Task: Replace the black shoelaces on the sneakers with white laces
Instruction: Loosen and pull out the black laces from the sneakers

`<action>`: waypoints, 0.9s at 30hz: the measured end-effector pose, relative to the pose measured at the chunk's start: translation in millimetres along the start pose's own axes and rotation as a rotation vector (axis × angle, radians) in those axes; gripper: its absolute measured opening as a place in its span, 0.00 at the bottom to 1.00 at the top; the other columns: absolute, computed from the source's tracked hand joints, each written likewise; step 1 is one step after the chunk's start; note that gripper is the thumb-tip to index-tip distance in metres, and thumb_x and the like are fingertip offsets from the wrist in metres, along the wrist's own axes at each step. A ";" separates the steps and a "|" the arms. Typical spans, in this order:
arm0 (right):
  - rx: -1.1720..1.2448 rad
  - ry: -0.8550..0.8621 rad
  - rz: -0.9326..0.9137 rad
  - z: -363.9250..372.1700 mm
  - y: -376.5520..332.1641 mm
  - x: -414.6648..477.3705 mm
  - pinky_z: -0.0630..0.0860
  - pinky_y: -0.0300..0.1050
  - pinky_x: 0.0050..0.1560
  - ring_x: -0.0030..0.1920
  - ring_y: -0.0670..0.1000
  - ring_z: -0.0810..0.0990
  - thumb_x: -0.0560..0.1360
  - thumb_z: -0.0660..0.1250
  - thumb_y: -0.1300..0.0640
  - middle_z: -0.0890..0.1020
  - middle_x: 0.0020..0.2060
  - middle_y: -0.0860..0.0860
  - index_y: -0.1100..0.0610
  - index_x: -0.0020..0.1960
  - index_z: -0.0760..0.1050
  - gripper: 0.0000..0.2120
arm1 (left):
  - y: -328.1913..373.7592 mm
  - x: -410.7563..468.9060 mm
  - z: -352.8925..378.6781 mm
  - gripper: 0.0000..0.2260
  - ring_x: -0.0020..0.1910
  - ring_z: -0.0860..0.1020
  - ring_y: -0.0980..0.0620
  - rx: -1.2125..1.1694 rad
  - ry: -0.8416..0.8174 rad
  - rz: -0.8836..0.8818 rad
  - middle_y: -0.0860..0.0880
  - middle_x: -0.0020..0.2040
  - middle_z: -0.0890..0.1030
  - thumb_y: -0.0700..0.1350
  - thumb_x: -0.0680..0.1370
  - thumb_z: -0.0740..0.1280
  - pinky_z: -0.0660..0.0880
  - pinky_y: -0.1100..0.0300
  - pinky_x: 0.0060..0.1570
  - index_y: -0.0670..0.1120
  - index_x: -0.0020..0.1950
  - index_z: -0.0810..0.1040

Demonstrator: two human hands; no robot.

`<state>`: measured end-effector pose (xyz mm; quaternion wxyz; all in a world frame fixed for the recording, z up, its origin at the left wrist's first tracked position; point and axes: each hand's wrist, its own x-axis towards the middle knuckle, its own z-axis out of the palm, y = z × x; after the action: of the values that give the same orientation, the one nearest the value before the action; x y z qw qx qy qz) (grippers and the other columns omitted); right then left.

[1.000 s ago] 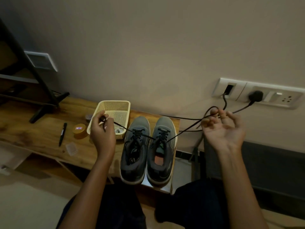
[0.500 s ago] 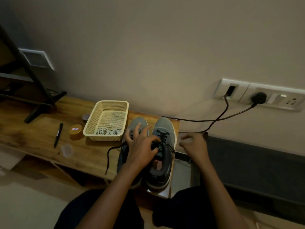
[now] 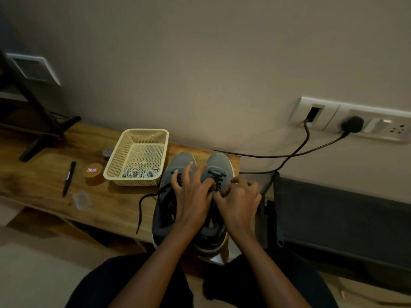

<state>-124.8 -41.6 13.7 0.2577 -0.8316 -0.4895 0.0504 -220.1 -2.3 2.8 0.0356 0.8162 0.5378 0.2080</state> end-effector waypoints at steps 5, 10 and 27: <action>0.048 0.077 0.000 5.7 1.0 -2.2 0.60 0.44 0.53 0.57 0.51 0.65 0.71 0.69 0.50 0.76 0.58 0.48 0.58 0.45 0.81 0.11 | -2.4 0.5 -2.4 0.03 0.74 0.52 0.48 -0.075 0.027 -0.111 0.53 0.71 0.66 0.49 0.75 0.68 0.42 0.47 0.67 0.54 0.48 0.77; 0.069 0.109 -0.002 7.9 0.8 -3.1 0.62 0.46 0.53 0.57 0.53 0.67 0.69 0.70 0.53 0.78 0.56 0.50 0.59 0.40 0.81 0.08 | -10.0 5.3 -10.8 0.03 0.71 0.58 0.51 -0.269 0.144 -0.322 0.54 0.67 0.71 0.48 0.75 0.69 0.47 0.52 0.64 0.53 0.45 0.75; 0.144 0.094 -0.042 7.9 5.3 -0.9 0.60 0.47 0.59 0.63 0.53 0.63 0.68 0.73 0.55 0.77 0.59 0.47 0.57 0.34 0.80 0.07 | -6.9 5.2 -4.7 0.07 0.72 0.62 0.41 -0.013 -0.013 0.053 0.49 0.66 0.74 0.46 0.66 0.76 0.47 0.42 0.66 0.51 0.38 0.79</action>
<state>-123.7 -41.4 4.2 0.3404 -0.8018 -0.4894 0.0408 -226.1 4.5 6.7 0.0390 0.8314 0.5143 0.2070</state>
